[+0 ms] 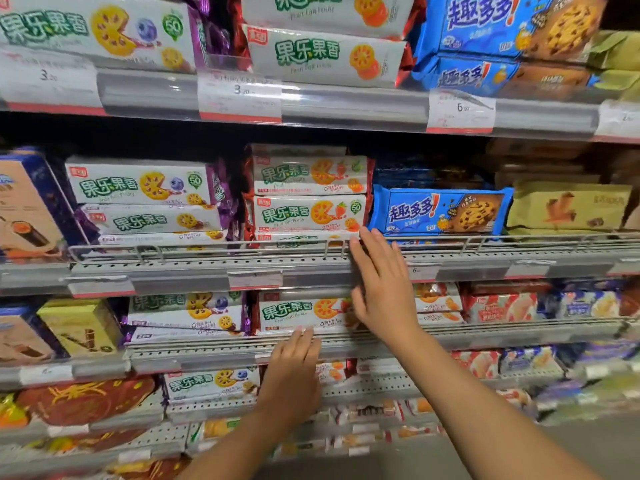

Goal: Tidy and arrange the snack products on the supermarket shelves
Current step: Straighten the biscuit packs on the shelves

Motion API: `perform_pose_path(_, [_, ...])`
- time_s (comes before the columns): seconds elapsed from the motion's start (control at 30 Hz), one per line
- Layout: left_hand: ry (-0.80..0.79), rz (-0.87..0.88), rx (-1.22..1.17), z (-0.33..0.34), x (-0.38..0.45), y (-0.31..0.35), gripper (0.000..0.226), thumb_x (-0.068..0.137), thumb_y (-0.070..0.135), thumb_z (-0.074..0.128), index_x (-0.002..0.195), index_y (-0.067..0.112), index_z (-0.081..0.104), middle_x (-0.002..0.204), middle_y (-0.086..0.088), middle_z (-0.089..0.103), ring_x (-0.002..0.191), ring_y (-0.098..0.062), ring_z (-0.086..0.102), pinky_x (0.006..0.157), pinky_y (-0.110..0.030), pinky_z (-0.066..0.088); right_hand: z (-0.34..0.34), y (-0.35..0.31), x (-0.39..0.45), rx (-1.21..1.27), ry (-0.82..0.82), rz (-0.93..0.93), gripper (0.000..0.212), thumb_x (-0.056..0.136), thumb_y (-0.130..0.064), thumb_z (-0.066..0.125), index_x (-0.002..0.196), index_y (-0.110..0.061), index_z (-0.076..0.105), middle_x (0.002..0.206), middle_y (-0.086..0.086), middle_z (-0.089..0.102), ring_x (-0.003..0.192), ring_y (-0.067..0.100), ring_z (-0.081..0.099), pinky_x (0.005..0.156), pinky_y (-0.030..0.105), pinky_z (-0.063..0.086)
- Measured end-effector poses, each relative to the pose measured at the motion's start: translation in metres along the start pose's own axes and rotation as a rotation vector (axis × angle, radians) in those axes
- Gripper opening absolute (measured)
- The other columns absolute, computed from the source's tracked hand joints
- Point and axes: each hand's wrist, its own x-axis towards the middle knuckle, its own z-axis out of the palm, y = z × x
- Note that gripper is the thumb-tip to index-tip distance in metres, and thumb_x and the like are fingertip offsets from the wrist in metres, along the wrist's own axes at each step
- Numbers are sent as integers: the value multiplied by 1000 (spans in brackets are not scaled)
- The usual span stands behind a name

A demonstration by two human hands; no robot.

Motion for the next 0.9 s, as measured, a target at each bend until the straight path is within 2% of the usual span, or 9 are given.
perform_pose_path(0.1, [-8, 38, 32, 26, -2, 5, 88, 71, 36, 75, 150, 13, 42, 157, -9, 41, 148, -30, 31, 122, -49, 24, -1, -2, -1, 6, -3, 11, 79, 79, -9, 62, 154, -5, 38, 164, 13, 29, 153, 31, 23, 123, 55, 21])
perform_pose_path(0.2, [-53, 21, 8, 48, -1, 0, 104, 63, 36, 79, 153, 9, 34, 161, -15, 30, 151, -34, 19, 118, -51, 8, -4, -7, -1, 11, -28, 39, 77, 81, -12, 59, 154, -5, 36, 164, 13, 27, 154, 31, 20, 124, 54, 19])
perform_pose_path(0.4, [-65, 53, 27, 74, 7, 9, 120, 42, 41, 96, 144, -2, 49, 155, -30, 33, 144, -45, 31, 119, -49, 6, -15, -10, -2, -27, -150, 52, 82, 82, -17, 56, 158, -8, 27, 168, 10, 16, 156, 28, 10, 124, 53, 17])
perform_pose_path(0.47, [-74, -11, -5, 72, 9, 14, 123, 50, 42, 94, 151, 2, 37, 161, -29, 20, 149, -46, 19, 120, -50, -3, -16, -10, -1, -47, -168, 54, 84, 82, -18, 58, 159, -9, 25, 169, 9, 14, 157, 27, 8, 123, 53, 19])
perform_pose_path(0.53, [3, -51, -39, 71, 8, 19, 116, 75, 44, 80, 158, 9, 6, 164, -24, -9, 153, -41, -8, 121, -51, -11, -17, -11, 0, -54, -172, 65, 86, 81, -18, 61, 159, -8, 25, 168, 11, 15, 157, 28, 8, 123, 54, 20])
perform_pose_path(0.6, [-15, -81, -36, 65, 11, 21, 107, 92, 44, 62, 154, 12, -18, 161, -18, -28, 149, -38, -25, 123, -55, -9, -18, -13, 0, -52, -184, 74, 86, 81, -18, 61, 159, -8, 26, 168, 12, 15, 157, 28, 7, 122, 54, 20])
perform_pose_path(0.67, [2, -81, -24, 63, 15, 23, 108, 89, 46, 63, 158, 12, -13, 164, -18, -21, 150, -41, -21, 123, -60, -1, -18, -15, 0, -52, -200, 75, 86, 81, -19, 59, 159, -8, 25, 168, 12, 15, 157, 28, 7, 122, 53, 20])
perform_pose_path(0.8, [-48, -61, 57, 63, 12, 24, 105, 74, 46, 75, 158, 7, 25, 165, -20, 17, 151, -48, 11, 116, -66, 17, -23, -15, 0, 0, -210, 70, 81, 83, -21, 54, 158, -6, 27, 167, 14, 18, 156, 30, 10, 122, 52, 24])
perform_pose_path(0.9, [-43, -80, 76, 56, 13, 24, 98, 78, 39, 71, 159, 12, 22, 165, -15, 14, 152, -44, 7, 115, -69, 19, -30, 6, -9, 47, -180, -64, 73, 84, -17, 54, 153, -2, 36, 164, 18, 25, 152, 34, 23, 121, 49, 27])
